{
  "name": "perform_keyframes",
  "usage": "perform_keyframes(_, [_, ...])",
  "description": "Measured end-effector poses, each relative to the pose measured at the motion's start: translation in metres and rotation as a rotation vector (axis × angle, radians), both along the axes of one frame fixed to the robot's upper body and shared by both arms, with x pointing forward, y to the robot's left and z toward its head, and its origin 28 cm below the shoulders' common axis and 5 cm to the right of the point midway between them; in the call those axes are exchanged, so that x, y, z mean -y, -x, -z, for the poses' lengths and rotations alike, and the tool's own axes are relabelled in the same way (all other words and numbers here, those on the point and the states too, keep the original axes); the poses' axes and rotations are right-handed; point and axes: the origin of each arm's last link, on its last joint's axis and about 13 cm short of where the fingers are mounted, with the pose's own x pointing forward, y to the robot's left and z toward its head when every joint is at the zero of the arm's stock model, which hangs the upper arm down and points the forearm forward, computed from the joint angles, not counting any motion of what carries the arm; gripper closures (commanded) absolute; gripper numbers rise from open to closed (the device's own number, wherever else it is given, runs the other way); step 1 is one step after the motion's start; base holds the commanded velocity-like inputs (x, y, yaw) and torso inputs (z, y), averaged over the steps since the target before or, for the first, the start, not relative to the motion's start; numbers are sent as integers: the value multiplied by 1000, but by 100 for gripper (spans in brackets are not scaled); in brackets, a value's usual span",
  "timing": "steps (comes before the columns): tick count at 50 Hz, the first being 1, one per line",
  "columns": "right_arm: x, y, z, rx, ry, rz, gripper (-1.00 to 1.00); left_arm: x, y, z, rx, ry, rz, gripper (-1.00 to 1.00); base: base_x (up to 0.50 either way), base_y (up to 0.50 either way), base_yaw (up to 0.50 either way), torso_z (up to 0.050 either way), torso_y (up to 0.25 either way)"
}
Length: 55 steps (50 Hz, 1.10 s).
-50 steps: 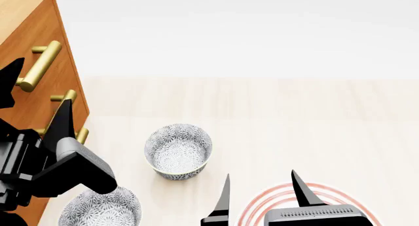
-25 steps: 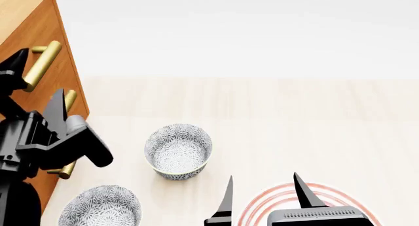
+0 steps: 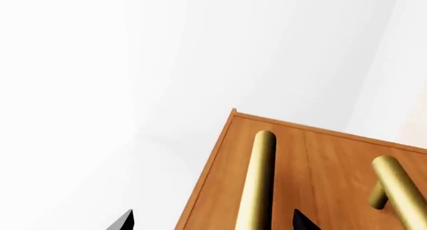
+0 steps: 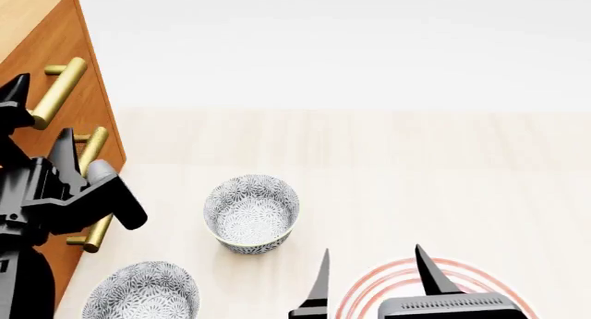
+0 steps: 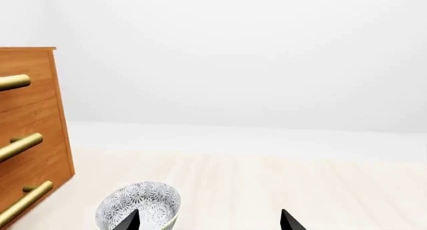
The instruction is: Open the top drawer of the cabinet.
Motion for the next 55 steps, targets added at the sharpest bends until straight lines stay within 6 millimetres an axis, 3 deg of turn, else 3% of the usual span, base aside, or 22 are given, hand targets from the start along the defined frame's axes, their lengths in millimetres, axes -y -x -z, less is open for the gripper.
perform_keyframes(29, [3,0,3,-4,-6,9,-100,-7,-31,17,-31,-26,-81,-100,0,0,0,0,0])
perform_keyframes(30, [3,0,3,-4,-6,9,-100,-7,-31,17,-32,-27,-83,100,0,0,0,0,0])
perform_keyframes(55, [2,0,4,-10,-6,6,-100,-5,-30,13,-26,-38,-91,100,0,0,0,0,0])
